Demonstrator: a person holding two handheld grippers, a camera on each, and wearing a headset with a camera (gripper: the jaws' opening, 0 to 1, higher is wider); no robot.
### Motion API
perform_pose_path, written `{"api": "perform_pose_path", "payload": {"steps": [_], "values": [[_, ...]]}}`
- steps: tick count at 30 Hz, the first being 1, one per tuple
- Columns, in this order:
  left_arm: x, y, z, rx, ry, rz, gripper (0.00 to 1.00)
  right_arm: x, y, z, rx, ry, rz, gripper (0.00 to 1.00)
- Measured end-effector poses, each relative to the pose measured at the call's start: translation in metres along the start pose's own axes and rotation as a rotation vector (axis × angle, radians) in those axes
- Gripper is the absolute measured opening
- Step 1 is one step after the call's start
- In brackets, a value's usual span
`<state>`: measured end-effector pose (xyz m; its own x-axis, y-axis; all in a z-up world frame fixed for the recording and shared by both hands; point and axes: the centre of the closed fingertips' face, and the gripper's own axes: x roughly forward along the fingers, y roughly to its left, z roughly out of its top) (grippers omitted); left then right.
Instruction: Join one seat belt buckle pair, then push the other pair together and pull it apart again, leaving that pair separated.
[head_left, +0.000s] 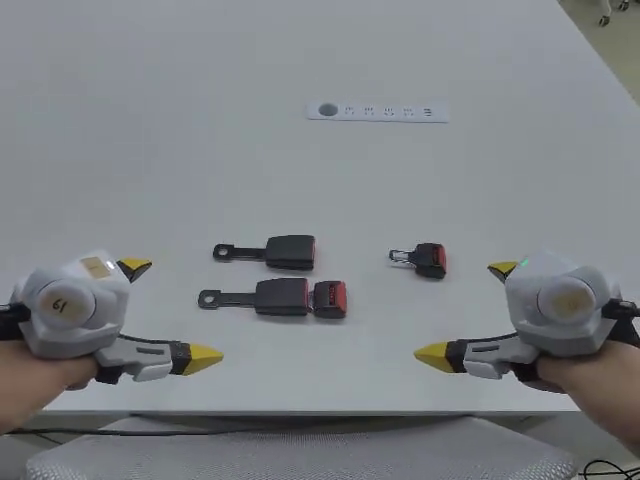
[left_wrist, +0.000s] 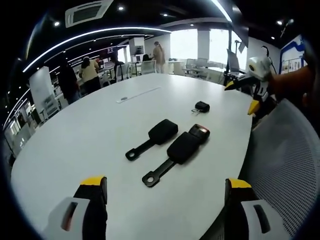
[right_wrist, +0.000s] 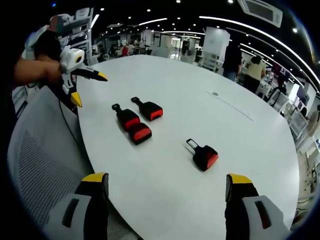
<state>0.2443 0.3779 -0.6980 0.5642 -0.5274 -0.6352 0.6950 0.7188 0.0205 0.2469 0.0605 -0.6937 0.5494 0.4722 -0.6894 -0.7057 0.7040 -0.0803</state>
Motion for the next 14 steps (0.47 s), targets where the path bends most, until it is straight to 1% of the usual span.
{"api": "perform_pose_path", "payload": {"steps": [4,7,9,12,14], "values": [[-0.0033,0.0010,0.0016,-0.043,-0.019,0.006,0.98,0.0019,0.0049,-0.0029,-0.011,0.001,0.005,0.99],[-0.0038,-0.0011,0.0029,-0.042,-0.020,0.009,0.98,0.0017,0.0070,-0.0021,0.001,-0.004,0.012,0.99],[-0.0036,-0.0016,0.0021,-0.041,-0.019,0.008,0.99,0.0027,0.0069,-0.0002,0.010,-0.015,0.005,0.99],[-0.0034,-0.0018,0.0025,-0.042,-0.023,0.011,1.00,0.0043,0.0051,0.0024,0.040,-0.030,-0.008,0.99],[-0.0031,-0.0015,0.0028,-0.046,-0.029,0.012,1.00,0.0049,0.0049,0.0042,0.067,-0.040,-0.008,0.99]]}}
